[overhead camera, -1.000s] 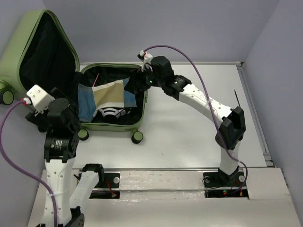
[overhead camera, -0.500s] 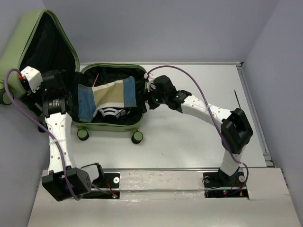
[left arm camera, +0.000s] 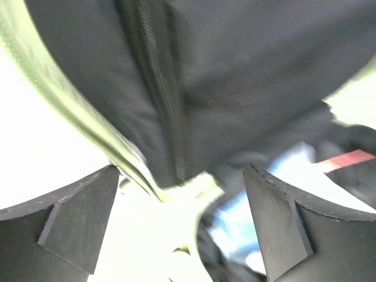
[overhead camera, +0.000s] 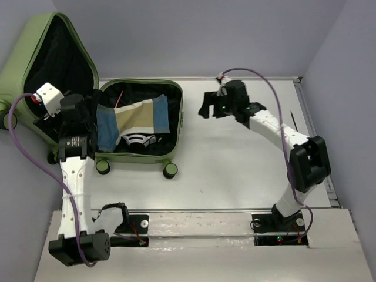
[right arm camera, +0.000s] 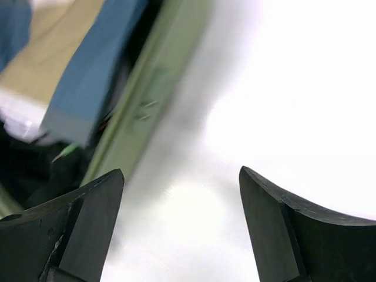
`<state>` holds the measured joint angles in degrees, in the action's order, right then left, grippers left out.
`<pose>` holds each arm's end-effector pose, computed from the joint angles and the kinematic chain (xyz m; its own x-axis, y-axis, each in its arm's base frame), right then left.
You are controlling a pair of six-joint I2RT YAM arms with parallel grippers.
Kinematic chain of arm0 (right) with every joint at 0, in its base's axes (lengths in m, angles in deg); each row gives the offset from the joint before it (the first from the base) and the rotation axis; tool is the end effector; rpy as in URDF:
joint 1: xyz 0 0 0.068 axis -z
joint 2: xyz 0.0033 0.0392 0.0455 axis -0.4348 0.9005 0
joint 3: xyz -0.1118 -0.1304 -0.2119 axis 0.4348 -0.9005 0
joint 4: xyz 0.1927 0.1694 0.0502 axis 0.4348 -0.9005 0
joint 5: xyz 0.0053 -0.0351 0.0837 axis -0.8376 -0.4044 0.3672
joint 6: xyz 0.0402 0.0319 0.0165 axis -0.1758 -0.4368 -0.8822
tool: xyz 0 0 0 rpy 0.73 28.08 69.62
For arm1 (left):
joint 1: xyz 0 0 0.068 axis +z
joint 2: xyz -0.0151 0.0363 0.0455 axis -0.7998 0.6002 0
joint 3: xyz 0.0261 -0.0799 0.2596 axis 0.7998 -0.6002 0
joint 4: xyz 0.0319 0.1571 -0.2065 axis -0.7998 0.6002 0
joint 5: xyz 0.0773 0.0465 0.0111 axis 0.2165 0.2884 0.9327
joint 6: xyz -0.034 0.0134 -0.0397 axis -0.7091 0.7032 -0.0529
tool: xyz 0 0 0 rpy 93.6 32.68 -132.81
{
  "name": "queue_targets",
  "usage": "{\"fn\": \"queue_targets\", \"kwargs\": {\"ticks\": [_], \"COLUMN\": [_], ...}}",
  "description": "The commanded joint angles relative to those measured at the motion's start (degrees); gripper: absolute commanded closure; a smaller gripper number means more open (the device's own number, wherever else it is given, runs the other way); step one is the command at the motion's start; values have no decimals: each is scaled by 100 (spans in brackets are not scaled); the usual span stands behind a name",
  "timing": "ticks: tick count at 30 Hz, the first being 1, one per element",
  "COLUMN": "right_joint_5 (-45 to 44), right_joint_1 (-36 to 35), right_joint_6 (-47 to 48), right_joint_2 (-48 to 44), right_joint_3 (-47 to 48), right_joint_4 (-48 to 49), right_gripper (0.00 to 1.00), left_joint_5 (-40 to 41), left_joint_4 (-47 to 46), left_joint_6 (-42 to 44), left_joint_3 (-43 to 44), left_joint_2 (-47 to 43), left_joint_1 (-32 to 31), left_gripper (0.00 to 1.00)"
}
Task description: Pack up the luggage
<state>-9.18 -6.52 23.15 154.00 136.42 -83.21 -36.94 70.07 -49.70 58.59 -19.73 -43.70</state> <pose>0.3449 0.2246 0.2878 -0.6200 -0.0511 -0.7830 -0.4826 0.8116 0.3292 0.2083 0.0598 0.4194 -0.0311 -0.1719 -0.9846 -0.8214 0.5657 -0.0728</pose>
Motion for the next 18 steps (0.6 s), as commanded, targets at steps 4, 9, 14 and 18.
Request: {"fn": "queue_targets", "kwargs": {"ticks": [4,9,14,18], "right_joint_5": [616,152,-436,-1465], "right_joint_1": [2286,3806,4398,4758], "right_joint_6": [-499,-877,-870,-668], "right_joint_2": [-1305,-1131,-533,168], "right_joint_3": [-769,-1166,-887,-228], "right_joint_4": [43,43,-97,-615], "right_gripper": [16,28,40,39], "left_joint_5": [-1034,-2271,-3941,-5810], "left_joint_4": [545,618,47,-524], "left_joint_6": [-886,-1028,-1028,-817], "left_joint_3": [-342,-841,-1440,-2186], "left_joint_2": [-1297,-2010,-2432,-2862], "left_joint_1": [-912,-1187,-1266,-1310], "left_gripper": [1,1,1,1]}}
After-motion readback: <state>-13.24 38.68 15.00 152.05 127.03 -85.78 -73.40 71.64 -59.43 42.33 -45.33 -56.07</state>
